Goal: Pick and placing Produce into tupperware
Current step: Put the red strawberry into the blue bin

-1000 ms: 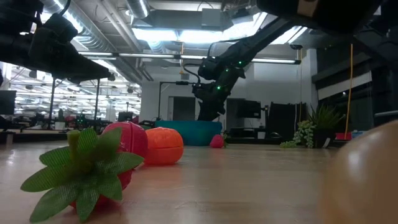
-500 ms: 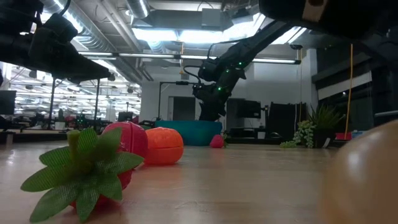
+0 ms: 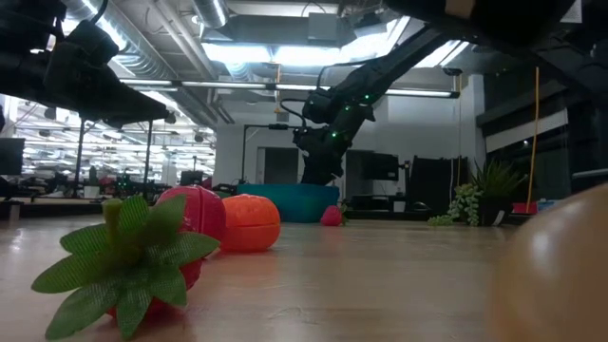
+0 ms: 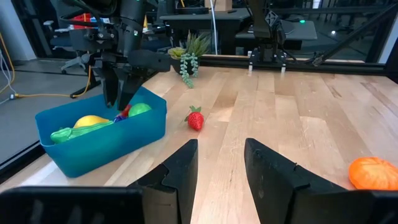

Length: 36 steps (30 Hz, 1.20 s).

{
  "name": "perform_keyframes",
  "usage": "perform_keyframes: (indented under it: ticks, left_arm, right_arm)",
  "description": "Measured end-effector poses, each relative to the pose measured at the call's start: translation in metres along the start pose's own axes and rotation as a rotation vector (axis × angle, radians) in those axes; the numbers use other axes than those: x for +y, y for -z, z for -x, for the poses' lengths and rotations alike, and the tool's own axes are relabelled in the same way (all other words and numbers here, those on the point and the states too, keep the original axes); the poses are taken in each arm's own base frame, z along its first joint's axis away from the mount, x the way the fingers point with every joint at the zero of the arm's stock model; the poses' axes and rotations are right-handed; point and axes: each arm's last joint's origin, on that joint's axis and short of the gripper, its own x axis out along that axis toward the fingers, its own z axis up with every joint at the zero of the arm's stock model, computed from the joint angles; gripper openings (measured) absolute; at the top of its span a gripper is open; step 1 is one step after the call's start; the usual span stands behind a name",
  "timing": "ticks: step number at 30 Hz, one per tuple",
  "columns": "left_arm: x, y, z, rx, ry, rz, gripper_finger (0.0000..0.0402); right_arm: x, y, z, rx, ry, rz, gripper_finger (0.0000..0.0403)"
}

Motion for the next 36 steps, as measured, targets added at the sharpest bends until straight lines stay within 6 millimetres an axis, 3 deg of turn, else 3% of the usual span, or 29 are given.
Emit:
perform_keyframes:
  ticks: [6, 14, 20, 36]
  left_arm:
    - [0.000, 0.000, 0.000, 0.000, 0.000, 0.000, 0.0124]
    - [0.000, 0.000, 0.000, 0.000, 0.000, 0.000, 0.0124]
    - [0.000, 0.000, 0.000, 0.000, 0.000, 0.000, 0.0124]
    - [0.000, 0.000, 0.000, 0.000, -0.001, 0.000, 0.0124]
  right_arm:
    - [0.000, -0.003, 0.004, 0.006, -0.001, -0.004, 0.0152]
    - [0.002, -0.026, 0.029, -0.019, 0.005, 0.036, 0.0153]
    - [0.004, -0.031, 0.039, -0.037, 0.009, 0.040, 0.0154]
    - [0.040, -0.064, 0.115, -0.303, 0.015, 0.091, 0.0155]
